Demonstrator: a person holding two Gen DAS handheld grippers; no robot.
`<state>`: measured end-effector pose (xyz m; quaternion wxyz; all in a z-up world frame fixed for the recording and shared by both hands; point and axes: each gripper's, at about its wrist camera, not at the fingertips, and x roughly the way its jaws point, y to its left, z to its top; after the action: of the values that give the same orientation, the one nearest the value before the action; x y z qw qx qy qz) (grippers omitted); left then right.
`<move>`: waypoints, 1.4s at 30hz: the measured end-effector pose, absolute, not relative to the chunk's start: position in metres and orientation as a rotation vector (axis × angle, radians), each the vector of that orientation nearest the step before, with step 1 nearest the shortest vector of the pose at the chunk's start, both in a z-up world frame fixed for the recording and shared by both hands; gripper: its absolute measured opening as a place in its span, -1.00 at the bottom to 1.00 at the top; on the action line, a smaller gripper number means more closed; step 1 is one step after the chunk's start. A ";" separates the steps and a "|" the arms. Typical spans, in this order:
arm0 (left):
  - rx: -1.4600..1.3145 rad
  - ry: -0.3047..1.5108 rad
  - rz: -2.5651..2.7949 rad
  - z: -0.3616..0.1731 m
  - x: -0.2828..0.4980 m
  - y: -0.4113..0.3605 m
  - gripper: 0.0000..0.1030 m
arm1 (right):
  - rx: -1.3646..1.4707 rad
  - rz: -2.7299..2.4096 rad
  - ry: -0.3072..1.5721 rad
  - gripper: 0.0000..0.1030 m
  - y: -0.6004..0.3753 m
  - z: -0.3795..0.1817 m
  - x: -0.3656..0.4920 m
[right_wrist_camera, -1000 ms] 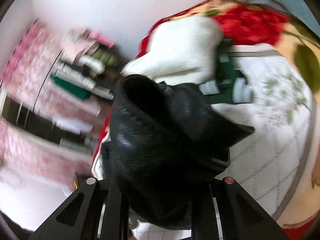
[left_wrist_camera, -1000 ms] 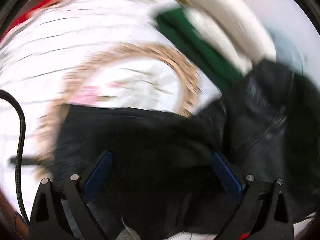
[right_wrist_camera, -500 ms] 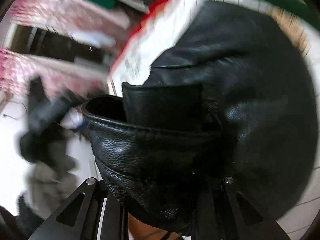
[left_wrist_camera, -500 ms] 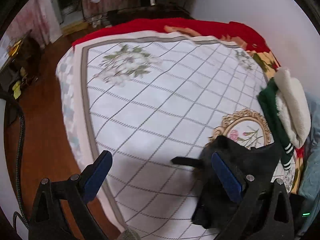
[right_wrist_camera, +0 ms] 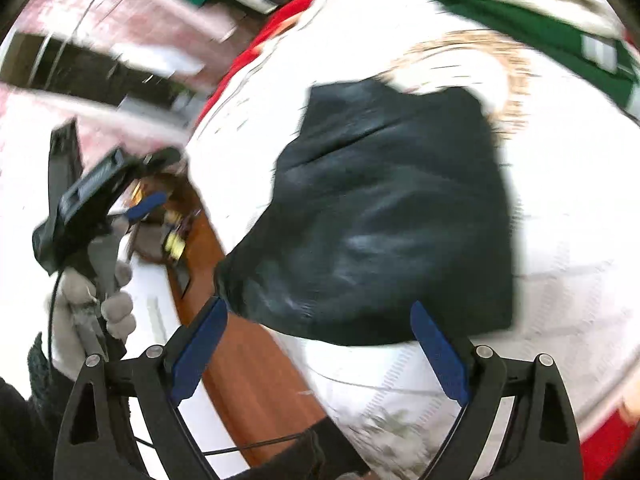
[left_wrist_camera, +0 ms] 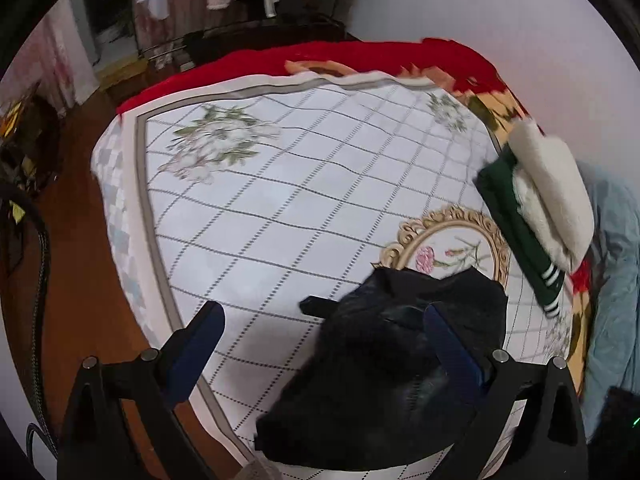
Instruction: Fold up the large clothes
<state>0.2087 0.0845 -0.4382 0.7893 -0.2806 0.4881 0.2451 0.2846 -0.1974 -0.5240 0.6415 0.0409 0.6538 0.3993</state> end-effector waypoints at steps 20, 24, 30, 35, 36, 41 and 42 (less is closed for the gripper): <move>-0.284 1.257 0.553 -0.565 0.314 0.048 1.00 | 0.025 0.684 1.574 -0.16 -0.118 -0.641 0.410; -0.330 1.283 0.555 -0.573 0.313 0.053 1.00 | -0.085 0.649 1.596 -0.15 -0.095 -0.653 0.409; -0.402 1.219 0.546 -0.510 0.262 0.047 1.00 | 0.114 0.799 1.609 -0.02 -0.154 -0.627 0.428; -0.465 1.264 0.592 -0.521 0.211 0.036 1.00 | 0.191 0.863 1.655 0.23 -0.201 -0.652 0.435; -0.460 1.288 0.609 -0.530 0.207 0.035 1.00 | 0.208 0.886 1.676 0.23 -0.206 -0.662 0.435; -0.527 1.311 0.621 -0.572 0.200 0.048 1.00 | 0.394 1.096 1.791 0.33 -0.196 -0.722 0.443; -0.525 1.308 0.613 -0.575 0.202 0.050 1.00 | 0.422 1.125 1.799 0.39 -0.192 -0.728 0.444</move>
<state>0.2022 0.0498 -0.5747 0.7191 -0.2372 0.5913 0.2774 0.4437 -0.1923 -0.7280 0.4699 0.1723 0.7341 0.4590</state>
